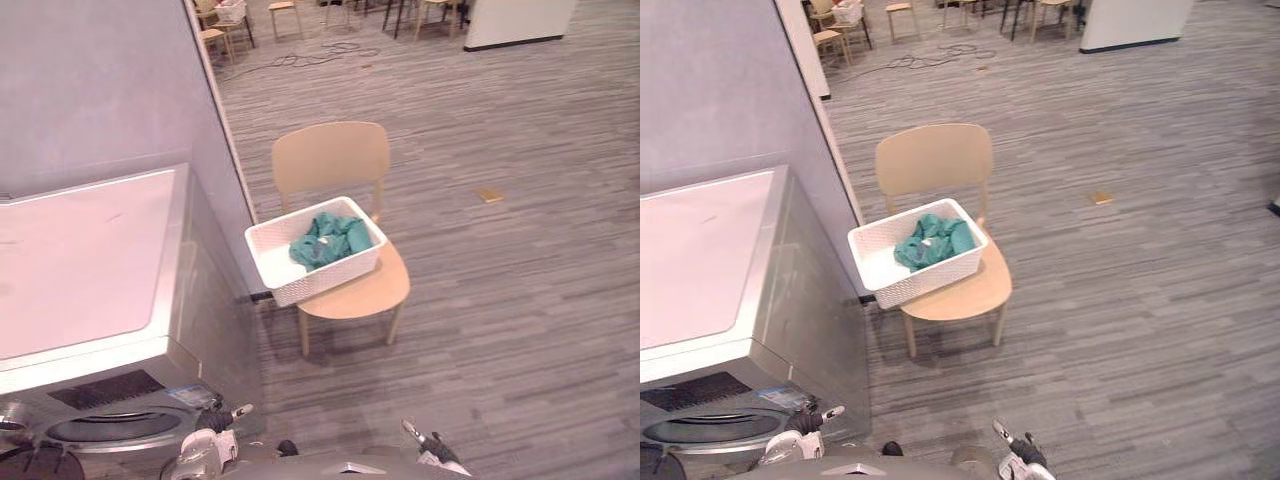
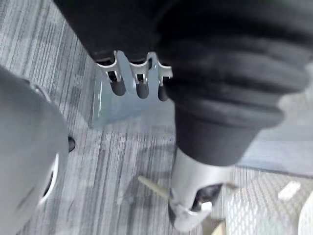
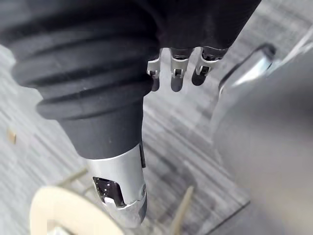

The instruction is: Pick up the laundry basket with both hands and put the clothes into the washing machine.

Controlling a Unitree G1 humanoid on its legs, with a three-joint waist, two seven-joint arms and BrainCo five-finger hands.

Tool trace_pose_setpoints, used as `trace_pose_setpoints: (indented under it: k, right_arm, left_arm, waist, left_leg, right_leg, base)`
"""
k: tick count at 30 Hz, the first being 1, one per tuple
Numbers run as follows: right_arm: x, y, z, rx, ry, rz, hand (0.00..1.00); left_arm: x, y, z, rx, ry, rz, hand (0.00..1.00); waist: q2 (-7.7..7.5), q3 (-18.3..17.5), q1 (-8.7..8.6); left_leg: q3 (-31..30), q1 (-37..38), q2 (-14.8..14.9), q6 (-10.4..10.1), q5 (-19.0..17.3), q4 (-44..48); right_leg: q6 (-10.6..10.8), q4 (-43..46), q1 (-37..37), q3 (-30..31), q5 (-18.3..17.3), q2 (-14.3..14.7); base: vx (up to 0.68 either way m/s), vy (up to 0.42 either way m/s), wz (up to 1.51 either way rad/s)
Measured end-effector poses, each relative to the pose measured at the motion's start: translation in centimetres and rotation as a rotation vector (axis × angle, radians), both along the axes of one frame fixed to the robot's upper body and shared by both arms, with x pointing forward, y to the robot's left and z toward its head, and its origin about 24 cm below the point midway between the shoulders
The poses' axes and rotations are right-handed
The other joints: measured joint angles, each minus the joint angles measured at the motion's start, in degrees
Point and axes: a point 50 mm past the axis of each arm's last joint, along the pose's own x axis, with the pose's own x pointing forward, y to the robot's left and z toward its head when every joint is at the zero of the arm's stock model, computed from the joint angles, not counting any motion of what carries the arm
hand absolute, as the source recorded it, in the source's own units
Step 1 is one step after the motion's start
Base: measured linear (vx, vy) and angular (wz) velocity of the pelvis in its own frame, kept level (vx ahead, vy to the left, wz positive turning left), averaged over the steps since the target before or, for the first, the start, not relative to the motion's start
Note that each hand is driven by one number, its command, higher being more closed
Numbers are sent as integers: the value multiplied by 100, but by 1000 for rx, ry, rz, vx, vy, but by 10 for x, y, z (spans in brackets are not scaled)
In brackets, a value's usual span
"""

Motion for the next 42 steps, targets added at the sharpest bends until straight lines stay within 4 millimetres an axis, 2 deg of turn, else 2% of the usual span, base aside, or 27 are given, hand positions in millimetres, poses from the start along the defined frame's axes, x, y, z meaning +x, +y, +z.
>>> trace_pose_setpoints:
  k: [1, 2, 5, 9, 10, 11, 12, 13, 14, 15, 16, 18, 21, 22, 24, 25, 26, 29, 30, 32, 33, 34, 35, 36, 37, 40, 42]
  right_arm:
    - [4, 6, 2, 9, -27, 13, 0]
    - [3, 7, 3, 5, -40, 33, 0]
    - [-7, 1, 3, -5, -22, 42, 0]
    - [-35, -4, -6, 14, 73, -43, 0]
    - [-35, -4, -6, 14, 74, -43, 0]
    - [-39, -2, -7, 20, 81, -48, 0]
    - [-46, 0, -8, 24, 91, -68, 0]
    - [-49, 2, -9, 29, 102, -65, 0]
    - [-57, 10, -12, 55, 130, -71, 0]
    - [-67, 3, -12, 40, 159, -77, 0]
    - [-71, 0, -12, 35, 169, -85, 0]
    - [-73, -1, -12, 42, 180, -89, 0]
    - [-79, -3, -14, 54, 219, -104, 0]
    - [-78, -4, -15, 61, 232, -102, 0]
    - [-74, -7, -14, 54, 227, -86, 0]
    - [-73, -10, -14, 41, 227, -72, 0]
    - [-73, -13, -13, 31, 230, -63, 0]
    - [-74, -21, -10, 7, 226, -67, 0]
    - [-72, -23, -9, -1, 216, -66, 0]
    - [-44, -26, 1, -42, 84, -52, 0]
    - [-23, -34, 15, -102, -35, -41, 0]
    - [-12, -37, 24, -130, -95, -32, 0]
    - [10, -39, 42, -181, -214, -11, 0]
    - [28, -37, 58, -215, -312, 9, 0]
    - [36, -35, 67, -230, -365, 16, 0]
    - [71, -26, 111, -310, -607, 41, 0]
    - [80, -20, 131, -349, -689, 71, 0]
  left_arm:
    - [-1, 7, -1, 12, 25, -6, 0]
    - [-5, 10, -2, 23, 37, -22, 0]
    - [-10, 12, -3, 55, 94, -55, 0]
    - [-6, 12, -2, 76, 92, -108, 0]
    - [-6, 12, -2, 77, 93, -108, 0]
    - [-7, 14, -2, 91, 102, -92, 0]
    - [-11, 23, -2, 120, 118, -85, 0]
    - [-12, 29, -1, 137, 121, -89, 0]
    - [-17, 40, -1, 170, 135, -106, 0]
    - [-25, 31, -4, 144, 154, -115, 0]
    - [-28, 30, -5, 141, 160, -118, 0]
    - [-28, 29, -5, 123, 141, -113, 0]
    - [-28, 27, -4, 79, 84, -17, 0]
    - [-33, 27, -5, 65, 88, 38, 0]
    - [-39, 29, -6, 54, 104, 95, 0]
    - [-44, 31, -7, 50, 118, 120, 0]
    - [-50, 34, -8, 45, 134, 147, 0]
    - [-48, 36, -8, 49, 132, 144, 0]
    - [-47, 36, -8, 51, 131, 137, 0]
    - [-40, 37, -6, 65, 120, 95, 0]
    - [-35, 34, -6, 70, 115, 51, 0]
    - [-35, 33, -6, 73, 117, 30, 0]
    - [-36, 32, -7, 80, 128, -4, 0]
    - [-37, 33, -7, 92, 133, -31, 0]
    - [-38, 33, -7, 103, 140, -53, 0]
    - [-35, 30, -7, 143, 150, -152, 0]
    - [-34, 27, -7, 151, 152, -205, 0]
  waist:
    - [-90, 35, 15]
    - [-140, 31, 1]
    - [-156, 26, -117]
    - [-84, 66, -141]
    - [-78, 71, -140]
    - [-37, 114, -143]
    - [-70, 123, -127]
    - [-138, 125, -103]
    - [-297, 134, -66]
    - [-63, 40, -64]
    - [33, -13, -56]
    - [64, -18, -132]
    - [16, -35, -48]
    - [45, -50, -61]
    - [72, -64, -53]
    - [83, -106, -53]
    - [66, -135, -35]
    - [20, -86, -70]
    - [44, -79, -77]
    - [-28, -142, -166]
    - [44, -114, -143]
    - [75, -104, -137]
    - [100, -110, -159]
    - [-4, -112, -141]
    - [53, -99, -158]
    - [60, -120, -257]
    - [144, -127, -268]
  left_leg:
    - [-41, 159, -217, 62, -116, 3]
    - [-181, 373, -334, 92, -239, 22]
    - [-707, 629, -328, 12, -328, -50]
    - [-1455, 761, -173, -99, -133, -268]
    - [-1466, 767, -162, -106, -131, -271]
    - [-1591, 859, -36, -244, -132, -341]
    - [-1771, 953, 89, -442, -181, -373]
    - [-1834, 994, 108, -521, -208, -375]
    - [-1966, 1039, 135, -709, -326, -341]
    - [-2028, 1058, 451, -752, -399, -351]
    - [-2027, 1080, 581, -760, -398, -397]
    - [-1891, 1219, 864, -769, -303, -612]
    - [-1645, 1306, 1146, -852, -257, -784]
    - [-1669, 1291, 1266, -849, -277, -674]
    - [-1738, 1250, 1419, -547, -432, -418]
    - [-1740, 1164, 1546, -233, -517, -166]
    - [-1669, 1003, 1630, -72, -422, 254]
    - [-1122, 514, 1816, -34, 115, 1094]
    - [-1028, 487, 1848, -91, 238, 1034]
    - [-955, 542, 1792, -364, 421, 526]
    - [-782, 385, 1652, -610, 118, 927]
    - [-673, 404, 1540, -705, -16, 1012]
    - [-442, 567, 1293, -743, -279, 765]
    - [-418, 794, 1088, -757, -249, 182]
    - [-447, 879, 986, -710, -145, -110]
    - [-528, 993, 816, -678, 152, -833]
    - [-520, 961, 794, -669, 222, -973]
  right_leg:
    - [-52, 1292, -466, 409, 193, -52]
    - [-111, 2473, -933, 685, 695, 3]
    - [-99, 3701, -1592, 675, 859, 244]
    - [-86, 1888, -1800, 1007, 589, 269]
    - [-86, 1833, -1793, 1020, 589, 269]
    - [-98, 922, -1604, 1211, 644, 271]
    - [-80, -313, -1259, 1603, 954, 259]
    - [-86, -737, -1110, 1767, 1129, 206]
    - [578, -1144, -921, 1800, 1628, 93]
    - [468, -1036, -857, 1558, 1450, 357]
    - [417, -1011, -843, 1420, 1412, 422]
    - [288, -776, -839, 1085, 1236, 482]
    - [147, -388, -856, 861, 1025, 608]
    - [94, -366, -794, 790, 995, 707]
    - [-20, -359, -681, 749, 931, 919]
    - [-106, -359, -628, 700, 889, 1054]
    - [-159, -345, -598, 635, 874, 1077]
    - [-228, -461, -281, 266, 869, 897]
    - [-271, -484, -208, 93, 843, 847]
    - [-387, -670, -168, -261, 859, 706]
    - [-419, -694, -217, -427, 882, 613]
    - [-417, -717, -207, -474, 882, 576]
    - [-399, -790, -160, -469, 881, 568]
    - [-340, -853, -124, -314, 906, 577]
    - [-311, -971, -72, -251, 932, 625]
    - [-278, -1593, 61, 3, 1315, 695]
    - [-263, -1841, 64, 34, 1464, 709]
  base:
    - [274, 132, 35]
    - [290, 96, 47]
    - [290, -13, 88]
    - [296, -174, 102]
    - [224, -262, 64]
    - [179, -322, 58]
    - [129, -307, 68]
    - [151, -443, 60]
    - [112, -497, 48]
    - [101, -488, 49]
    - [75, -432, 60]
    - [47, -381, 61]
    - [-9, -243, 30]
    - [15, -156, 5]
    - [45, -86, 0]
    - [55, -85, 5]
    - [53, -67, 14]
    - [30, -79, 65]
    - [23, -95, 112]
    - [-52, -54, 128]
    - [-104, 14, 95]
    - [-116, 48, 80]
    - [-94, 20, 52]
    - [-86, 10, 42]
    - [-46, -16, 31]
    - [-5, 22, 18]
    - [31, 82, -3]
